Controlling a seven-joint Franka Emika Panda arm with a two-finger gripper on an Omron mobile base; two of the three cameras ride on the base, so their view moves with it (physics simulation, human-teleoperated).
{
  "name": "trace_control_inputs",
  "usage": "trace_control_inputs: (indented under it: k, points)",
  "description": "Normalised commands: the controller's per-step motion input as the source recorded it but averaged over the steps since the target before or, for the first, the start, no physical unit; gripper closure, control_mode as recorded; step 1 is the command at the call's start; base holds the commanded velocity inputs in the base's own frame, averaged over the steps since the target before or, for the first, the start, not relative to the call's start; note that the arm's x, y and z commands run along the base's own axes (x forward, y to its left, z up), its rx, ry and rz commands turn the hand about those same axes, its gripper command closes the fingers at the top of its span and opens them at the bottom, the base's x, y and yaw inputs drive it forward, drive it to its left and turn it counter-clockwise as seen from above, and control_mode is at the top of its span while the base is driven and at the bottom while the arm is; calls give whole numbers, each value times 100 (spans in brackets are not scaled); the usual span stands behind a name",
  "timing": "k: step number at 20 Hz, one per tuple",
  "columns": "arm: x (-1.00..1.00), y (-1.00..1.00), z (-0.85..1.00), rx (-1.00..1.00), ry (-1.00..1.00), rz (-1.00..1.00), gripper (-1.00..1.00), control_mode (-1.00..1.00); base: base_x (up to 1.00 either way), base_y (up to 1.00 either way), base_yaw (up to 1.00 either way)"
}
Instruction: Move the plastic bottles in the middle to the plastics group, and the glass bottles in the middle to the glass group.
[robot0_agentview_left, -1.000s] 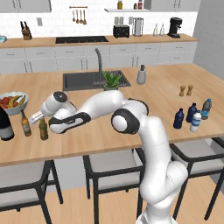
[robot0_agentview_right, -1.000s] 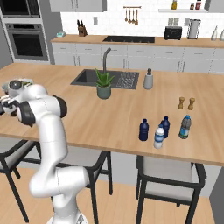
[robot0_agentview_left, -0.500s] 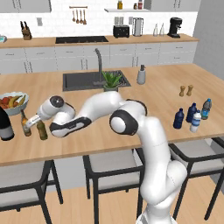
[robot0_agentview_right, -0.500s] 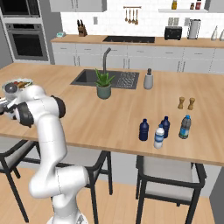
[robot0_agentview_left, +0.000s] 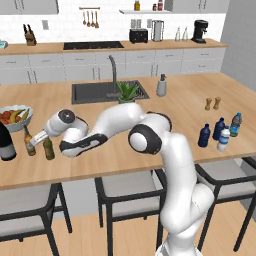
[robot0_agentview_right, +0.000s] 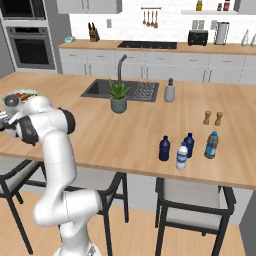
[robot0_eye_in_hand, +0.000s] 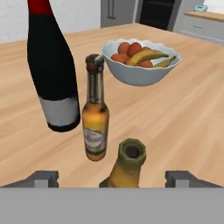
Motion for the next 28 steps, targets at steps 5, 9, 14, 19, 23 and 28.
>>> trace_control_inputs:
  k: [5,9,14,19,23,28]
  points:
    - [-2,-18,61,0,0,-1,-100,-100,0,0,0]
    - [-16,-24,74,0,0,-4,-100,-100,0,0,0]
    - [-33,-80,49,0,0,-2,-100,-100,0,0,0]
    - [-39,-100,29,1,0,0,-100,-100,0,0,0]
    - [-58,-100,13,2,0,0,-100,-100,0,0,0]
    - [-65,-100,15,1,1,-1,-100,-100,0,0,0]
